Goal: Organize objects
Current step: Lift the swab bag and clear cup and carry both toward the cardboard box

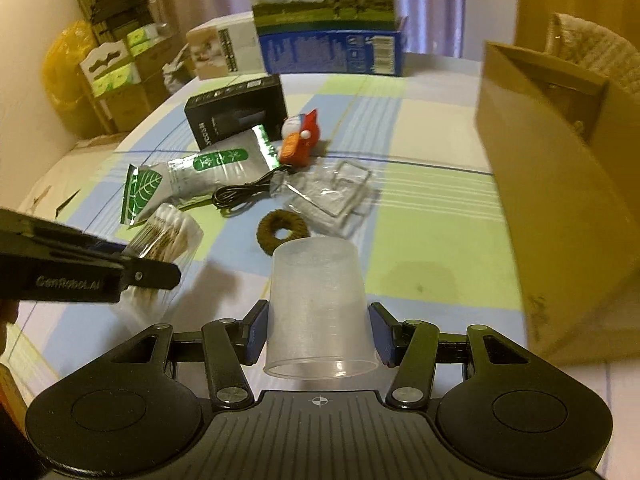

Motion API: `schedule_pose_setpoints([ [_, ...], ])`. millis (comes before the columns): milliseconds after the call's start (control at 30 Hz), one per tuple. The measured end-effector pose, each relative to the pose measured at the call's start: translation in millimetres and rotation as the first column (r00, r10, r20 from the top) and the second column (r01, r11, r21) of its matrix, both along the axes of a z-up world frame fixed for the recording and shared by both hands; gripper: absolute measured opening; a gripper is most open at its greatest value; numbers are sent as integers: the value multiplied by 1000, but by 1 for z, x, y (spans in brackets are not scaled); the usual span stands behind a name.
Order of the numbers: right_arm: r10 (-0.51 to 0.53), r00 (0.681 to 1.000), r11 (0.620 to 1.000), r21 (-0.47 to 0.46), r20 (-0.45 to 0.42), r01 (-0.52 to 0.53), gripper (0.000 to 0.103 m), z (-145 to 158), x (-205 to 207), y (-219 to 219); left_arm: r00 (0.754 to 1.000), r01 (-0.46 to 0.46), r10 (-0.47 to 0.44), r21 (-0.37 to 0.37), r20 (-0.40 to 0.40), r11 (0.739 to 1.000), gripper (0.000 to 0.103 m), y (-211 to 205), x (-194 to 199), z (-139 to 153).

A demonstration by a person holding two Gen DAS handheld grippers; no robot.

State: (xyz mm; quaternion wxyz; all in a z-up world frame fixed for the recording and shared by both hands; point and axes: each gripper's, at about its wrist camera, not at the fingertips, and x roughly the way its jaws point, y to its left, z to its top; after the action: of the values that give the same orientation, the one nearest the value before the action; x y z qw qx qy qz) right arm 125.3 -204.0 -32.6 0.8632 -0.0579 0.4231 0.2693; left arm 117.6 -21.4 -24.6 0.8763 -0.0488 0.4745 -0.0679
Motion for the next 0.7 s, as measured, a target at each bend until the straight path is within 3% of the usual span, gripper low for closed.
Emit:
schedule_pose_setpoints([
  [300, -73, 997, 997, 23, 37, 73, 50, 39, -36, -39, 998, -46, 48, -38, 48, 998, 22, -33, -49, 37],
  [700, -137, 987, 990, 47, 79, 134, 50, 75, -65, -74, 994, -19, 23, -42, 108, 999, 22, -63, -78, 69],
])
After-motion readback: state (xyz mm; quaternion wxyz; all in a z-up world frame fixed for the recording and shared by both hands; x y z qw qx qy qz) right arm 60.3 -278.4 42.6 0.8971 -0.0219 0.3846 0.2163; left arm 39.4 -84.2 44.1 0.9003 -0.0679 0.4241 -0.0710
